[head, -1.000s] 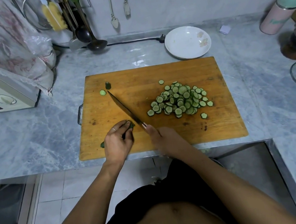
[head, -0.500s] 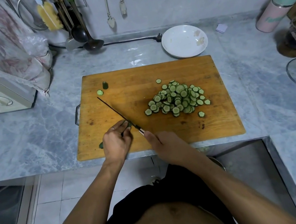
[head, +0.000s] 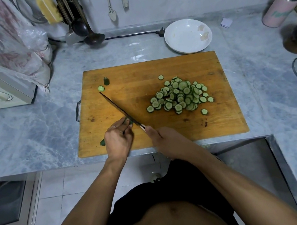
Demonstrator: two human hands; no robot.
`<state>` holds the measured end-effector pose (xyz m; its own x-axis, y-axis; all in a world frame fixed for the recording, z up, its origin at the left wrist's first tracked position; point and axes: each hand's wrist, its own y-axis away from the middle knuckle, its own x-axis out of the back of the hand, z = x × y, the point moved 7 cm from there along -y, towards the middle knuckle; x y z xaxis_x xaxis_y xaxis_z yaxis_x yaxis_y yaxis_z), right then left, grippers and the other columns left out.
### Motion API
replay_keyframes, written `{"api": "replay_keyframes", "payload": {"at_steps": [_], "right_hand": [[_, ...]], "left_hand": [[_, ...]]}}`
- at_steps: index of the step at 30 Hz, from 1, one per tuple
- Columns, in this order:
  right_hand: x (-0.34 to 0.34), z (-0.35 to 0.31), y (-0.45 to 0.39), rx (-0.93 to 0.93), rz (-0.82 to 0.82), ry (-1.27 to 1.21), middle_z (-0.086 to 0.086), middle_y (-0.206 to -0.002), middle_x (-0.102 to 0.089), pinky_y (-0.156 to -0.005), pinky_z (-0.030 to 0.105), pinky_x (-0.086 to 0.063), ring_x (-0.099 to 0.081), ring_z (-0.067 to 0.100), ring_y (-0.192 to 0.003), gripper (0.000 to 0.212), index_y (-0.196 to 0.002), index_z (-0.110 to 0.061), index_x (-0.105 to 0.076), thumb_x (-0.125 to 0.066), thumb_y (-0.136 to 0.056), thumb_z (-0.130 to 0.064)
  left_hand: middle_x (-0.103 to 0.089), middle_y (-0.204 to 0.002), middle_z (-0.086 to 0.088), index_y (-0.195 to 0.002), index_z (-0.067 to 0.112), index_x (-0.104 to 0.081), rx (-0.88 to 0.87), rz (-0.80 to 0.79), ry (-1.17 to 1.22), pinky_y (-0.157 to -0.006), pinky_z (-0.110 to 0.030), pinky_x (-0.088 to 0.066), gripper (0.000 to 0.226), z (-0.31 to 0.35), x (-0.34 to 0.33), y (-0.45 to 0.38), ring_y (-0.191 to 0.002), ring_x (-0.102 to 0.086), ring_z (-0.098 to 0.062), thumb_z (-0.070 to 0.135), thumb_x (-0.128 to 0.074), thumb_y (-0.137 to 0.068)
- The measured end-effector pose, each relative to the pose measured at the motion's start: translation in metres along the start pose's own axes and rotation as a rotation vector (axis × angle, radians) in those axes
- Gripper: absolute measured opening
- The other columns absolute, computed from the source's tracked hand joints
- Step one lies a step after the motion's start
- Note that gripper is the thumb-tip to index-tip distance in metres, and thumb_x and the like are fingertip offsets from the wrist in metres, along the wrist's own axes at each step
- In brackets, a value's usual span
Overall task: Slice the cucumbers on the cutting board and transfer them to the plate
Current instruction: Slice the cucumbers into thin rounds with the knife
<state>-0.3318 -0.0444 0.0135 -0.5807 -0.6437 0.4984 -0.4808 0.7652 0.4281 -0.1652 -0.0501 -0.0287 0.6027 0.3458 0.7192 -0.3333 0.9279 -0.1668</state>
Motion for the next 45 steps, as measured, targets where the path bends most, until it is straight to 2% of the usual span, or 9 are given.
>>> {"api": "replay_keyframes", "payload": {"at_steps": [2,9,13,22,27,31,36,39,45], "right_hand": [[-0.004,0.0,-0.008,-0.009,0.001,0.031,0.003,-0.059,-0.049,-0.055,0.033,-0.033,-0.048,0.015,-0.056,0.064,-0.06,-0.013,-0.045,-0.02,-0.105,-0.05],[-0.01,0.001,-0.018,0.0,0.023,0.074,0.005,-0.071,-0.053,-0.067,0.029,-0.03,-0.052,0.023,-0.077,0.059,-0.066,-0.014,-0.049,-0.02,-0.107,-0.046],[0.003,0.01,-0.021,-0.043,0.035,0.012,0.018,-0.081,-0.067,-0.07,0.035,-0.043,-0.062,0.031,-0.08,0.076,-0.081,0.002,-0.065,-0.018,-0.104,-0.053],[0.046,0.036,-0.007,-0.031,0.141,0.14,0.002,-0.063,-0.054,-0.053,0.031,-0.037,-0.051,0.016,-0.056,0.059,-0.067,-0.014,-0.05,-0.031,-0.1,-0.058],[0.064,0.023,0.009,0.038,0.163,0.451,-0.002,-0.068,-0.048,-0.058,0.034,-0.037,-0.049,0.021,-0.062,0.047,-0.078,-0.016,-0.042,-0.037,-0.1,-0.057],[0.066,0.014,0.015,0.098,0.175,0.699,0.006,-0.085,-0.061,-0.06,0.035,-0.038,-0.063,0.029,-0.08,0.048,-0.091,-0.014,-0.045,-0.034,-0.099,-0.06],[0.059,0.019,0.021,0.133,0.16,0.882,0.009,-0.096,-0.067,-0.061,0.035,-0.039,-0.065,0.03,-0.084,0.052,-0.096,-0.014,-0.048,-0.032,-0.098,-0.064],[0.059,0.025,0.025,0.1,0.142,0.881,0.011,-0.101,-0.067,-0.063,0.036,-0.036,-0.065,0.032,-0.091,0.057,-0.106,-0.011,-0.053,-0.033,-0.097,-0.064],[0.061,0.034,0.031,0.059,0.181,0.894,0.01,-0.102,-0.067,-0.062,0.035,-0.037,-0.066,0.031,-0.092,0.058,-0.109,-0.011,-0.053,-0.035,-0.097,-0.065]], "left_hand": [[-0.071,-0.11,-0.014,-0.1,0.002,-0.075,-0.032,0.01,-0.007,-0.096,-0.021,-0.043,0.022,0.003,0.0,0.001,-0.103,-0.066,-0.024,-0.002,-0.068,-0.08],[-0.071,-0.109,-0.013,-0.1,0.002,-0.075,-0.004,0.036,0.01,-0.096,-0.02,-0.043,0.021,0.005,0.003,0.001,-0.104,-0.066,-0.022,-0.001,-0.069,-0.08],[-0.07,-0.114,-0.01,-0.106,0.005,-0.074,-0.003,0.013,0.003,-0.099,-0.022,-0.044,0.024,0.002,0.002,0.0,-0.107,-0.065,-0.021,0.003,-0.068,-0.083],[-0.065,-0.123,-0.005,-0.111,0.011,-0.073,0.008,0.014,0.069,-0.099,-0.02,-0.042,0.026,0.006,0.011,-0.001,-0.113,-0.061,-0.019,0.005,-0.064,-0.087],[-0.067,-0.11,-0.009,-0.101,0.004,-0.075,-0.312,0.255,0.196,-0.089,-0.03,-0.048,0.022,0.057,0.042,0.008,-0.103,-0.062,-0.022,-0.003,-0.062,-0.085],[-0.068,-0.096,-0.004,-0.094,0.009,-0.076,-0.56,-0.037,0.079,-0.078,-0.037,-0.049,0.017,0.095,0.019,0.004,-0.089,-0.062,-0.021,0.011,-0.064,-0.083],[-0.062,-0.111,-0.004,-0.11,0.019,-0.07,-0.418,-0.496,-0.088,-0.08,-0.032,-0.048,0.033,0.097,-0.019,-0.022,-0.101,-0.057,-0.022,0.031,-0.049,-0.088],[-0.053,-0.132,-0.003,-0.128,0.021,-0.061,-0.353,-0.705,-0.159,-0.096,-0.033,-0.045,0.036,0.097,-0.04,-0.032,-0.118,-0.052,-0.02,0.026,-0.05,-0.094],[-0.055,-0.128,-0.003,-0.116,0.019,-0.067,-0.351,-0.586,-0.079,-0.093,-0.031,-0.043,0.035,0.117,-0.042,-0.029,-0.115,-0.052,-0.02,0.006,-0.045,-0.092]]}}
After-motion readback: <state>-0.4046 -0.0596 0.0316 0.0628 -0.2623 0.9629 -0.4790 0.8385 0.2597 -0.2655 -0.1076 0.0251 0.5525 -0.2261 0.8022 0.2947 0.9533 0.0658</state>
